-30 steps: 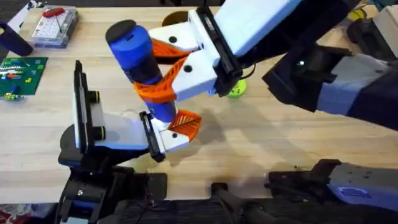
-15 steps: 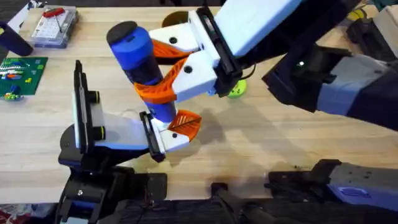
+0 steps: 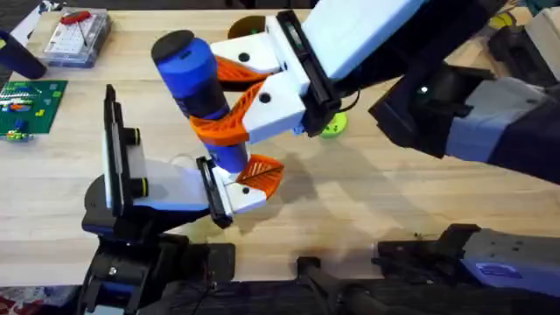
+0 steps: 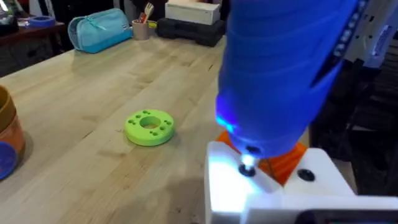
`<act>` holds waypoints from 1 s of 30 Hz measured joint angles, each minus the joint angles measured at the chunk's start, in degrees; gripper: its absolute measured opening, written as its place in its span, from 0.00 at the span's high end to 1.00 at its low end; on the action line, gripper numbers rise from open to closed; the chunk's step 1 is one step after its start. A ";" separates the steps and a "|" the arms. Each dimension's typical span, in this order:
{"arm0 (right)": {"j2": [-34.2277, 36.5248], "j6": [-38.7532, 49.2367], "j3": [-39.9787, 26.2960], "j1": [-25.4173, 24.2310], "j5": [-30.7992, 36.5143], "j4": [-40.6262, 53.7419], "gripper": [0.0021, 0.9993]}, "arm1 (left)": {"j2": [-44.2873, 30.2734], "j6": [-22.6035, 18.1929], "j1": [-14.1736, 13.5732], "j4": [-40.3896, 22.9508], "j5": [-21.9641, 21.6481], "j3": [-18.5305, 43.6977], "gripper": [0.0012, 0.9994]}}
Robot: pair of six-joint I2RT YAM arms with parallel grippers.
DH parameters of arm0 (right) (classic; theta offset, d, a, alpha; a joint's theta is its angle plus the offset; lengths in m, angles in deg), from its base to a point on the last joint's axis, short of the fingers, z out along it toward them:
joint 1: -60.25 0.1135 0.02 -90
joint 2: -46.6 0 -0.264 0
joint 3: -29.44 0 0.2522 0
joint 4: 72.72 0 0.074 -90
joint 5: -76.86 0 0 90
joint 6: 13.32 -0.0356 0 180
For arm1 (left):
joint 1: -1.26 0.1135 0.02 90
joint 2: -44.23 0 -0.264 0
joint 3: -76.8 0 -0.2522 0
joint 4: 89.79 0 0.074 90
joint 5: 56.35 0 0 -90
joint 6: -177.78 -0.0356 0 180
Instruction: Pick up the gripper from the table and insert it into the empty holder that is missing its gripper. Then pick up a screw, insert it into the mounting hole, and use the screwdriver to tighten it. Finally, clean up the table by picking up the vegetable and placing it into the bucket.
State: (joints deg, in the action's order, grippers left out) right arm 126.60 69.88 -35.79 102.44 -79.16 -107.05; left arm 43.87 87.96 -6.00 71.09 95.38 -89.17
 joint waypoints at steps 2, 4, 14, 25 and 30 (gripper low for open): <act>0.01 -0.23 0.06 0.01 0.08 -0.59 0.95 | 0.00 0.05 0.02 0.03 -0.03 0.00 0.99; 0.18 -1.60 0.22 0.09 0.41 -2.34 0.95 | 0.00 0.06 0.02 0.29 -0.02 0.00 0.99; 1.65 -4.08 -15.07 -1.55 -0.47 17.52 0.95 | 0.00 0.07 0.02 0.21 -0.04 0.00 0.99; 1.17 8.74 -27.65 -5.15 -1.99 38.81 0.95 | 0.00 0.07 0.02 0.20 -0.03 0.00 0.99; 1.20 14.15 -27.69 -9.62 0.58 49.87 0.95 | 0.00 0.07 0.02 0.20 -0.03 0.00 0.99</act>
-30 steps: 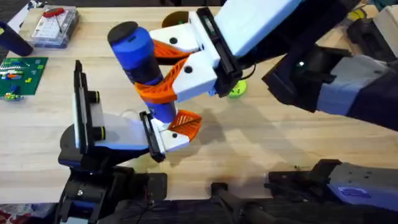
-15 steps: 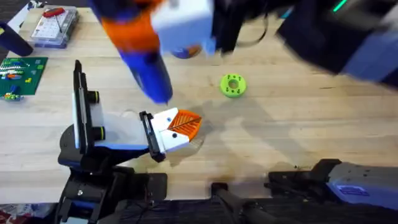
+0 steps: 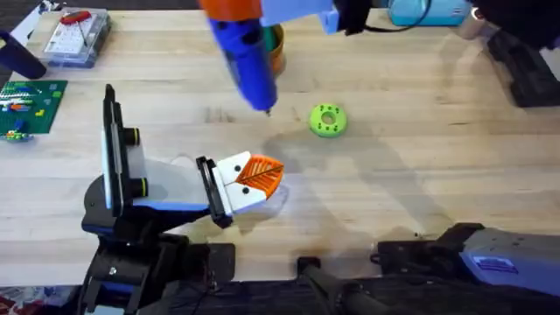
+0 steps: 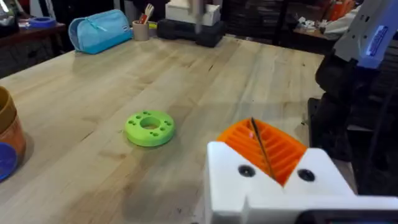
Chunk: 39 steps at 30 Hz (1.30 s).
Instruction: Pick up the gripper from the table and insert it into the empty holder that is missing its gripper. Then pick up a screw, insert it into the mounting hole, and use the screwdriver to tighten it. Finally, clean up the table by picking up the vegetable and placing it into the bucket.
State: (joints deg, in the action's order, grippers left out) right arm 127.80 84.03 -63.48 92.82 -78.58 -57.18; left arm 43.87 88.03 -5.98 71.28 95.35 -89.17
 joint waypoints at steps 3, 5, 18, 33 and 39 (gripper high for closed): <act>0.04 4.89 -0.33 -2.92 3.95 8.27 0.95 | 0.00 0.00 0.00 0.01 -0.01 0.00 0.99; 0.06 8.93 -1.24 -4.95 7.84 15.84 0.95 | 0.00 0.00 0.00 0.00 -0.01 0.00 0.99; 0.39 38.96 -8.88 -12.17 43.85 42.49 0.95 | 0.00 0.00 0.00 0.00 0.00 0.00 0.99; 8.80 46.33 -9.03 -12.66 61.99 52.52 0.95 | 0.00 0.00 0.00 0.00 0.00 0.00 0.99; 11.09 50.56 -9.03 -14.25 68.19 53.43 0.95 | 0.00 0.00 0.00 0.00 0.00 0.00 0.99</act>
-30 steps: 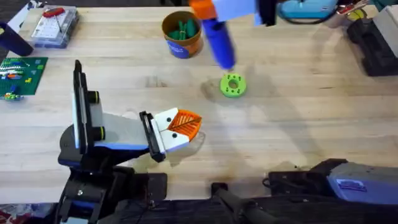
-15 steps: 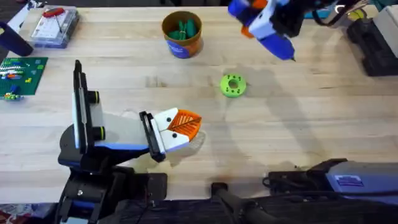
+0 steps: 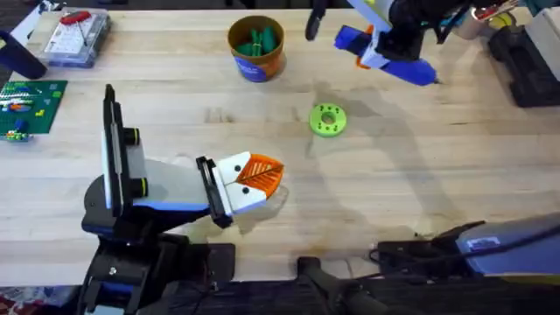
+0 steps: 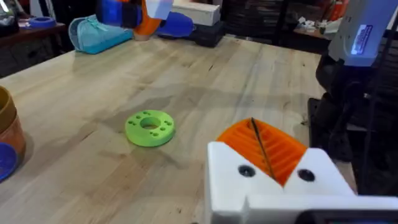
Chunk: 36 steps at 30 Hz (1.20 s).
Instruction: Pick up the gripper from the table and insert it into the empty holder that is missing its gripper. Then pick up a screw, insert it into the mounting hole, and use the screwdriver to tighten it. Finally, clean up the table by picking up the vegetable and placing it into the bucket.
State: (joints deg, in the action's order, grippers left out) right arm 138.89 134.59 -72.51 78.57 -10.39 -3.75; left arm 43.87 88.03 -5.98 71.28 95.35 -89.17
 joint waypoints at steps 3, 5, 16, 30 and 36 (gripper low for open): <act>2.60 2.12 0.00 -3.02 1.75 0.03 0.95 | 0.00 0.00 0.00 0.00 0.00 0.00 0.99; 7.75 5.39 0.00 -8.28 3.14 -0.11 0.95 | 0.00 0.00 0.00 0.00 0.00 0.00 1.00; 18.08 13.06 0.00 -16.18 4.48 -1.15 0.95 | 0.00 0.00 0.00 0.00 0.00 0.00 1.00; 25.31 14.60 0.00 -16.52 4.78 -1.56 0.88 | 0.00 0.00 0.00 0.00 0.00 0.00 1.00; 24.93 15.10 -0.17 -16.27 5.22 -0.99 0.05 | 0.00 -0.20 0.00 0.00 0.00 0.00 0.40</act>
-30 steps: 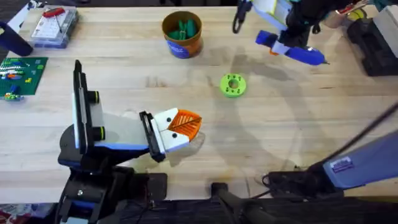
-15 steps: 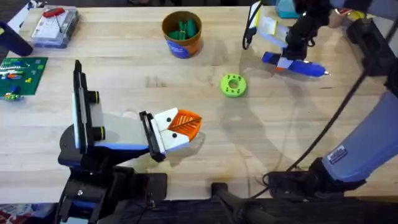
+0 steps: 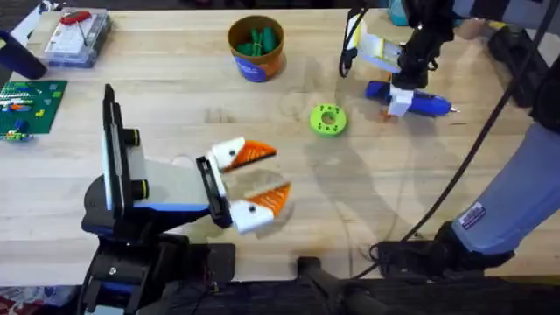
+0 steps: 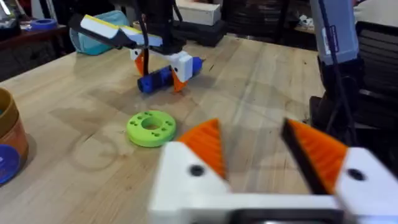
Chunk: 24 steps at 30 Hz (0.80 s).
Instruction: Pick up the gripper from the table and insert it into the empty holder that is missing its gripper. Then pick up a screw, insert it into the mounting hole, and use the screwdriver to tighten it. Finally, clean up the table by picking up the vegetable and placing it into the bucket.
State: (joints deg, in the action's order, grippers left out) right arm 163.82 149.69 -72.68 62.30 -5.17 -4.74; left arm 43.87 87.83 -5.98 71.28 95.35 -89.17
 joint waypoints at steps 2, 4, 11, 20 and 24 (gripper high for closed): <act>-0.22 -0.15 0.00 0.40 0.17 1.82 0.01 | 0.00 0.00 0.00 0.00 0.00 0.00 0.09; -1.01 -0.17 0.02 1.17 0.29 3.31 0.01 | 0.00 0.22 0.00 -0.02 0.00 0.00 0.02; -12.48 -2.46 -0.12 5.18 0.85 6.16 0.01 | 0.00 0.71 0.00 2.52 -0.73 -0.02 0.01; -34.19 -19.00 -2.05 6.77 -8.96 6.24 0.00 | -1.66 5.03 1.97 5.79 -16.17 3.29 0.01; -39.73 -24.91 -2.14 6.79 -12.27 7.12 0.00 | -8.40 4.22 5.88 2.03 -19.08 10.61 0.01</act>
State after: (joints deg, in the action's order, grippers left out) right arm 124.09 124.77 -74.82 69.09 -17.44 2.38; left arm 35.47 92.05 -0.10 73.31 76.26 -78.56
